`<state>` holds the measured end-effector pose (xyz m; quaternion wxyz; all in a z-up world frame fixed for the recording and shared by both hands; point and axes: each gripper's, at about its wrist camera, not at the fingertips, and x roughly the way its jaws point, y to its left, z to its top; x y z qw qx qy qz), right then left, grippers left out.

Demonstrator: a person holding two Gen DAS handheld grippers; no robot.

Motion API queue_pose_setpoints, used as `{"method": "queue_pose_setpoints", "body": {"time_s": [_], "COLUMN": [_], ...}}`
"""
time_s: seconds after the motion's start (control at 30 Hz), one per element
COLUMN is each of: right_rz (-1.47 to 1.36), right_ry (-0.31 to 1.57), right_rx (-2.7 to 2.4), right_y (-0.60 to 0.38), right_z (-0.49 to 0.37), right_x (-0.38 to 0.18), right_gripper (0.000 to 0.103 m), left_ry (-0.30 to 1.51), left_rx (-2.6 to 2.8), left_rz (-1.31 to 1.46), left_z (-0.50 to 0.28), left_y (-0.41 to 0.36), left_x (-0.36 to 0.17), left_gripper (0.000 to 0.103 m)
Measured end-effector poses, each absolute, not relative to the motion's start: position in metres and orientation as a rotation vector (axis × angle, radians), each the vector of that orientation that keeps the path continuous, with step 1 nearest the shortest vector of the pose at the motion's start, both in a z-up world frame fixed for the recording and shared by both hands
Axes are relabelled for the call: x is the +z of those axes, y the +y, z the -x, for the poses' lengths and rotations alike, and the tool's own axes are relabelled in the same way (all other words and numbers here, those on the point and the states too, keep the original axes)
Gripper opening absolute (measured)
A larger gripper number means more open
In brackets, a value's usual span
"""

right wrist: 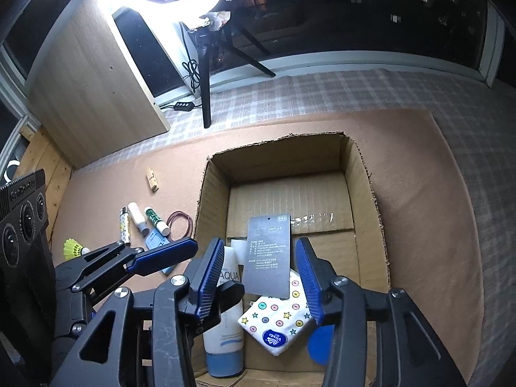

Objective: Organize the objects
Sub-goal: 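Carry the black card over the box with the right tool, then open the right tool to drop the black card into the box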

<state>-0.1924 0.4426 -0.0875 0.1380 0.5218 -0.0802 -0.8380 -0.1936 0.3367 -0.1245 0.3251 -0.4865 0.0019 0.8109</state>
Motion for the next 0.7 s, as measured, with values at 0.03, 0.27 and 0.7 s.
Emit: {"method": "queue_pose_setpoints", "body": {"time_s": [0.03,0.27,0.7], "right_rz": [-1.507,-1.491,-1.434], "right_ry": [-0.237,-0.274,-0.232], "right_rx": [-2.424,-2.423,-2.47], "right_y": [0.443,0.442,0.425], "right_z": [0.192,0.184,0.146], "right_x": [-0.087,-0.08,-0.063], "right_gripper": [0.043,0.043,0.045], "left_ry": [0.009,0.054,0.148], "left_rx": [2.13,2.173,2.293], "left_rz": [1.272,1.23,1.181], "left_z": [0.193,0.179,0.146], "left_y": [0.336,0.322,0.259], "left_x": [-0.123,-0.108,-0.082], "left_gripper": [0.059,0.059,0.06]}}
